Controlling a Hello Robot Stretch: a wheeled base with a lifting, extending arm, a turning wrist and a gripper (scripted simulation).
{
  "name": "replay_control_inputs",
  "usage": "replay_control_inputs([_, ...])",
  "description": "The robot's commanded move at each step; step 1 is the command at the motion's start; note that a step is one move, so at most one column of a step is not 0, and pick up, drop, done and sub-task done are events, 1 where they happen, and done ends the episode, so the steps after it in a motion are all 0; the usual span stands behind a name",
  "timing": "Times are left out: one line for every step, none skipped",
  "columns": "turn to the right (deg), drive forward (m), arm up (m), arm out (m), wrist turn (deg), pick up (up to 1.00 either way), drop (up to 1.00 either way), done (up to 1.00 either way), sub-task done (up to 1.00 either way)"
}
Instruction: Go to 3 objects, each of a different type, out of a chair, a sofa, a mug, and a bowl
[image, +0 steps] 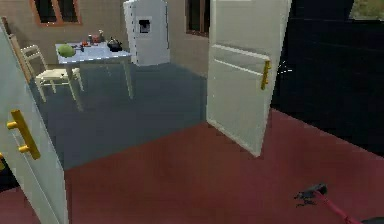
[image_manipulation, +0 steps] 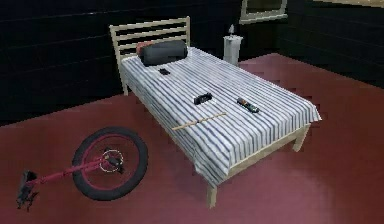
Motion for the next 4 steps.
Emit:
replay_control_inputs([0.0, 0.80, 0.00, 0.00, 0.0, 0.00, 0.00, 0.00, 0.00])
replay_control_inputs([-42.0, 0.00, 0.00, 0.00, 0.0, 0.00, 0.00, 0.00, 0.00])
replay_control_inputs([0.0, 0.60, 0.00, 0.00, 0.0, 0.00, 0.00, 0.00, 0.00])
replay_control_inputs([-9.0, 0.00, 0.00, 0.00, 0.0, 0.00, 0.00, 0.00, 0.00])
